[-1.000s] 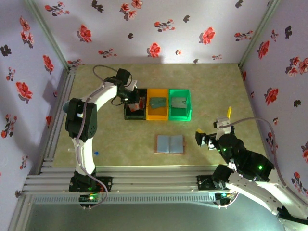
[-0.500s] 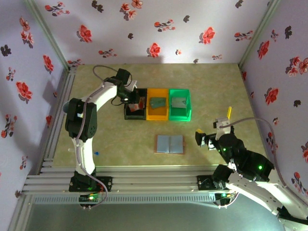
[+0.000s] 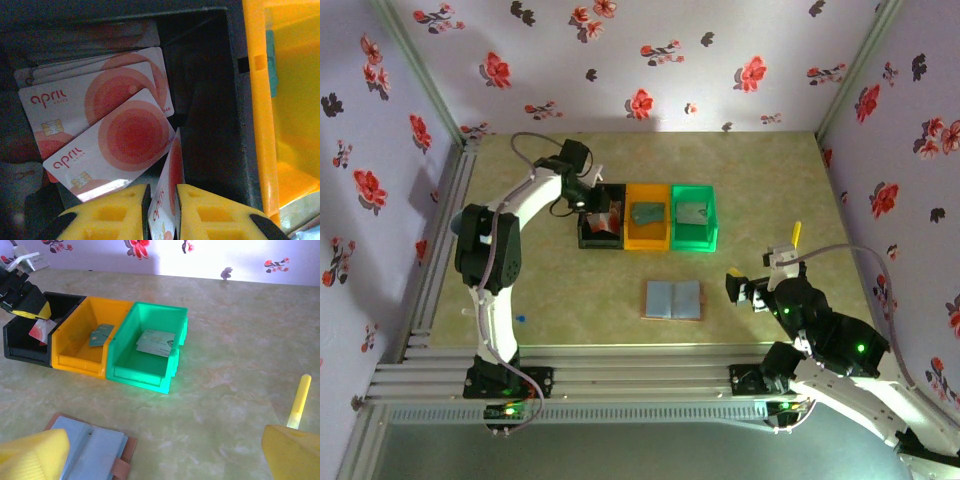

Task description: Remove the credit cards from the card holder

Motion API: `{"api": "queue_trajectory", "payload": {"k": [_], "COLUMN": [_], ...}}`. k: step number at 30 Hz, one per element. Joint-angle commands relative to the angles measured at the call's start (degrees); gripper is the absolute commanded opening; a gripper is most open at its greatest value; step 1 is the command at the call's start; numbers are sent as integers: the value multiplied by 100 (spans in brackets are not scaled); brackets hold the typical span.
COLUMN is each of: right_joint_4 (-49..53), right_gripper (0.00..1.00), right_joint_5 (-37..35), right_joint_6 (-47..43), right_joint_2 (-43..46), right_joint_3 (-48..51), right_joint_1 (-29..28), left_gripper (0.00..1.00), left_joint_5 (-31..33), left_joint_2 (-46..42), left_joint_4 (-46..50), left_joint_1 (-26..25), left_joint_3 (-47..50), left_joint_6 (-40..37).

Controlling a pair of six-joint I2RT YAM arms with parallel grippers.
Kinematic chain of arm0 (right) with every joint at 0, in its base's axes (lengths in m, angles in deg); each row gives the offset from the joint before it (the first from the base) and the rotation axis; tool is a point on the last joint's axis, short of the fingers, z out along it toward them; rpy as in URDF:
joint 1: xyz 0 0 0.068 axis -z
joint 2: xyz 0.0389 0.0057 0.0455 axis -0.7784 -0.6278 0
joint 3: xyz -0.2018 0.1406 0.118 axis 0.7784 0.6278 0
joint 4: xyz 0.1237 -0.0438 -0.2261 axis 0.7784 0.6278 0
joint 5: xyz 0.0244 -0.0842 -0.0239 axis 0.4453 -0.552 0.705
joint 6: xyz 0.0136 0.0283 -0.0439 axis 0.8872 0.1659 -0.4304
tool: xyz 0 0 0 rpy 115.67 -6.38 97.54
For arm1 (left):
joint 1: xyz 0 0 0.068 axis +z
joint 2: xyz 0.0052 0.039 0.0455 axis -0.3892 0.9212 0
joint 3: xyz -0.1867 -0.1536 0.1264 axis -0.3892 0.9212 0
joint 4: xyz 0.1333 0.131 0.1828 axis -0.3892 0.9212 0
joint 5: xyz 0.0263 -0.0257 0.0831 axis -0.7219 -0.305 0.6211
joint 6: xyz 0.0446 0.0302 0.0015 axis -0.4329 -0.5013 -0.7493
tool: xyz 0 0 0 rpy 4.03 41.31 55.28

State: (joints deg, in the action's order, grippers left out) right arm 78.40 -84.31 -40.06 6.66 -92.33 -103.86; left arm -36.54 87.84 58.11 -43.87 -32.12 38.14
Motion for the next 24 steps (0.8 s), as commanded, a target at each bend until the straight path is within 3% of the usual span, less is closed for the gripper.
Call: {"api": "queue_trajectory", "payload": {"k": [1, 24], "right_joint_4": [-208, -221], "right_gripper": [99, 99], "right_joint_5": [9, 34], "right_joint_6": [-101, -106], "right_joint_2": [-6, -7], "right_joint_3": [70, 81], "right_joint_1": [41, 45], "left_gripper": [21, 30], "left_joint_5": [109, 374], "left_joint_2": [-104, -963], "left_joint_4": [252, 415], "left_joint_1": [73, 143], "left_joint_3": [-246, -450], "left_joint_6": [-138, -121]}}
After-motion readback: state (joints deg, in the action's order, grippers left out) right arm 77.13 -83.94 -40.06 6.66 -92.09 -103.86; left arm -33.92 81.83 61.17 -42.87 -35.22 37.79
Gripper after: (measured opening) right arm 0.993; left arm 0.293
